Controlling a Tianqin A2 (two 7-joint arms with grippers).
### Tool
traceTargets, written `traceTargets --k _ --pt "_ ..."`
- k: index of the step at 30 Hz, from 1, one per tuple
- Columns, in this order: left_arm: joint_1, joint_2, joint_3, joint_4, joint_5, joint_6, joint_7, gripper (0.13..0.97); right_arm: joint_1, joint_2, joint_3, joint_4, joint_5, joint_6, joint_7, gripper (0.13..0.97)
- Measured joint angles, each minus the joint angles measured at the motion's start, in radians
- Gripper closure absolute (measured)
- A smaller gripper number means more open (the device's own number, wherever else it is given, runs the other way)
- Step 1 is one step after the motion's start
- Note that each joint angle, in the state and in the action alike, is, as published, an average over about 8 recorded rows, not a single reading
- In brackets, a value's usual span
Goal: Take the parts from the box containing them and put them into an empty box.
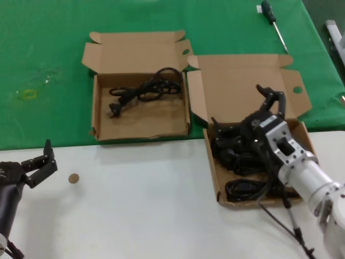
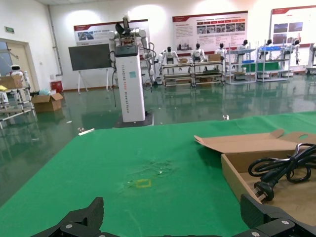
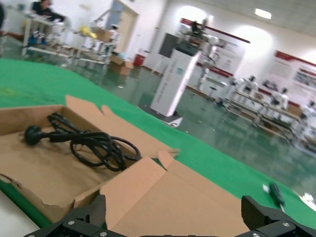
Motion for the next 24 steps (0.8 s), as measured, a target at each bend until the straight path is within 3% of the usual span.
traceTargets --k 16,24 --pt "0.000 0.000 0.000 0.000 0.000 0.000 0.000 0.132 -0.188 0.009 0.059 0.165 0.044 0.143 0.257 0.129" --pt "0.000 0.000 0.000 0.000 0.000 0.000 0.000 0.132 -0.218 0.011 0.069 0.192 0.052 0.167 0.299 0.129"
